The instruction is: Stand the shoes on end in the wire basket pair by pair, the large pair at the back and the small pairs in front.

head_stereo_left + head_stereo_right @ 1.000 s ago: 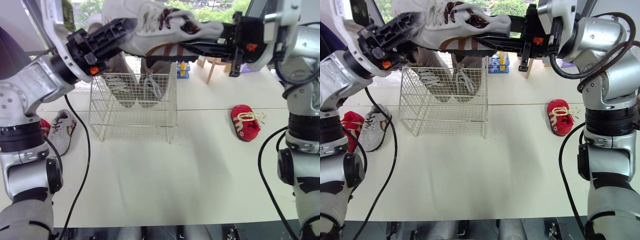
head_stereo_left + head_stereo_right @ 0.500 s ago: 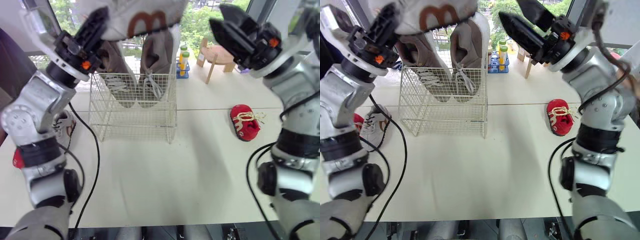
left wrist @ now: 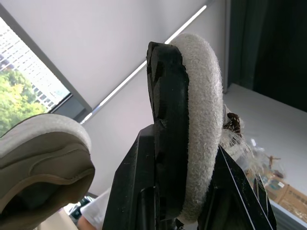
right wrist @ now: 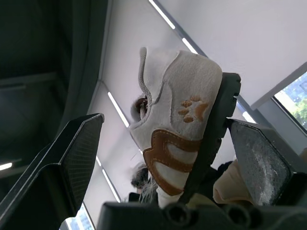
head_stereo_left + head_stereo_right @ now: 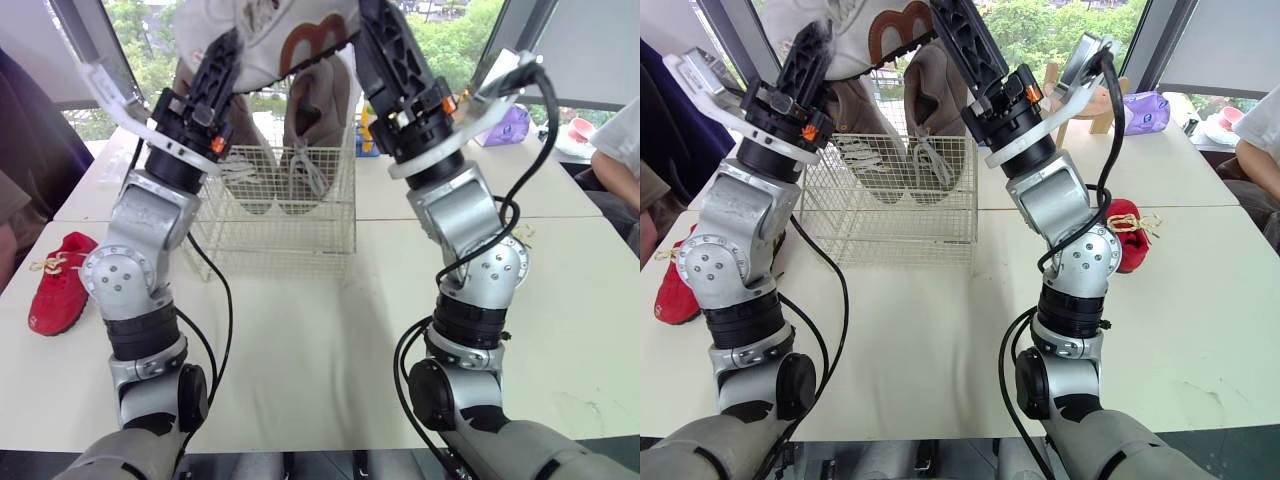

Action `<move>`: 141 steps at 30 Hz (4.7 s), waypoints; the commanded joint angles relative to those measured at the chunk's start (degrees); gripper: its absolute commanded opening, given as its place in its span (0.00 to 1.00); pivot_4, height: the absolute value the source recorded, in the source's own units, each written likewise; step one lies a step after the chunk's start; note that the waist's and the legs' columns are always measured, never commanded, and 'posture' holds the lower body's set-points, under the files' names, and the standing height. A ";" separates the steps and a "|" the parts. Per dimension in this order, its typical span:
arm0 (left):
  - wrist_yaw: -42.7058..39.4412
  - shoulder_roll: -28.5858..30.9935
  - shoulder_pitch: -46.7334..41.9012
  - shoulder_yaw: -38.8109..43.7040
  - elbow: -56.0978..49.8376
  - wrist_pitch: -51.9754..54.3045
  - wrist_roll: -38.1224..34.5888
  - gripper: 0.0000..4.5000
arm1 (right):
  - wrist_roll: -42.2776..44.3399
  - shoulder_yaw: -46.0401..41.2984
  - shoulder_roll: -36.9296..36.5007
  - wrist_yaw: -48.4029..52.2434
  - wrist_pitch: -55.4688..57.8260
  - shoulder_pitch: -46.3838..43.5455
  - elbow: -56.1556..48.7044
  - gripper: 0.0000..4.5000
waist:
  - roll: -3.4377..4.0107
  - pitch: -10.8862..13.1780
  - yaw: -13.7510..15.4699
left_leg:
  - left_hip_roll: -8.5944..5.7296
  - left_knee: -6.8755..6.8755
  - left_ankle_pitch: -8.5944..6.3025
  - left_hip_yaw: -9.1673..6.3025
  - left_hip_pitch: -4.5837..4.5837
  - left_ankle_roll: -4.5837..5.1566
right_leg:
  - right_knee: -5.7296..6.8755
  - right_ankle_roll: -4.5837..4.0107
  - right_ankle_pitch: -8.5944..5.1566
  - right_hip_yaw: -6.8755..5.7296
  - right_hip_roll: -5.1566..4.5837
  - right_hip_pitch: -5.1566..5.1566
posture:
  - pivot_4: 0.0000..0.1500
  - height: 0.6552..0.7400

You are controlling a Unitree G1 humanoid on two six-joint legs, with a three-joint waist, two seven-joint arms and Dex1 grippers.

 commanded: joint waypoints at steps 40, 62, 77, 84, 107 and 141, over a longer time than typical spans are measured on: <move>-1.10 -0.75 1.61 0.10 -4.41 -2.43 -0.67 0.07 | -3.37 1.17 0.82 -1.58 -7.50 -3.05 4.08 0.90 | 0.00 0.00 -0.21 | 0.12 -0.01 -0.01 -0.07 0.01 0.02 | -0.05 -0.01 -0.01 0.00 0.17 0.01 | 1.00 1.00; -2.33 5.01 8.30 -4.75 -6.71 2.88 5.56 0.48 | -0.66 1.86 -0.07 -0.05 -5.19 -2.72 1.94 0.24 | 0.01 0.01 -0.29 | 0.13 -0.06 -0.02 -0.06 0.02 0.02 | -0.07 -0.02 -0.02 0.01 0.18 0.00 | 1.00 1.00; 5.06 21.88 39.36 -0.74 -30.12 7.59 12.41 0.99 | -25.83 9.43 -30.15 40.88 -12.45 -15.91 26.91 0.24 | 0.06 0.05 -0.38 | 0.15 -0.13 -0.06 0.03 0.05 0.07 | -0.24 -0.28 -0.17 0.04 0.10 0.02 | 1.00 1.00; 3.70 23.13 43.29 0.64 -29.85 5.42 12.53 0.99 | -45.06 18.49 -31.77 58.31 -31.89 -22.40 44.25 0.24 | 0.11 0.08 -0.26 | 0.19 -0.26 -0.05 0.10 0.07 0.06 | -0.25 -0.33 -0.19 0.06 0.12 -0.08 | 1.00 1.00; -1.35 24.08 44.16 2.87 -24.55 5.71 19.75 1.00 | -59.05 17.60 -28.82 67.36 -49.16 -27.54 62.89 0.99 | 0.11 0.09 -0.26 | 0.05 -0.83 0.15 0.06 0.08 -0.33 | -0.24 -0.32 -0.17 0.05 -0.17 -0.32 | 1.00 1.00; -36.07 40.56 -21.25 -33.90 67.84 22.14 67.67 0.94 | -32.08 13.35 -39.42 52.20 6.42 2.21 2.25 1.00 | -0.23 0.12 0.10 | -0.05 -0.66 0.16 0.26 0.02 -0.28 | -0.10 -0.11 -0.07 -0.08 0.17 -0.29 | 1.00 1.00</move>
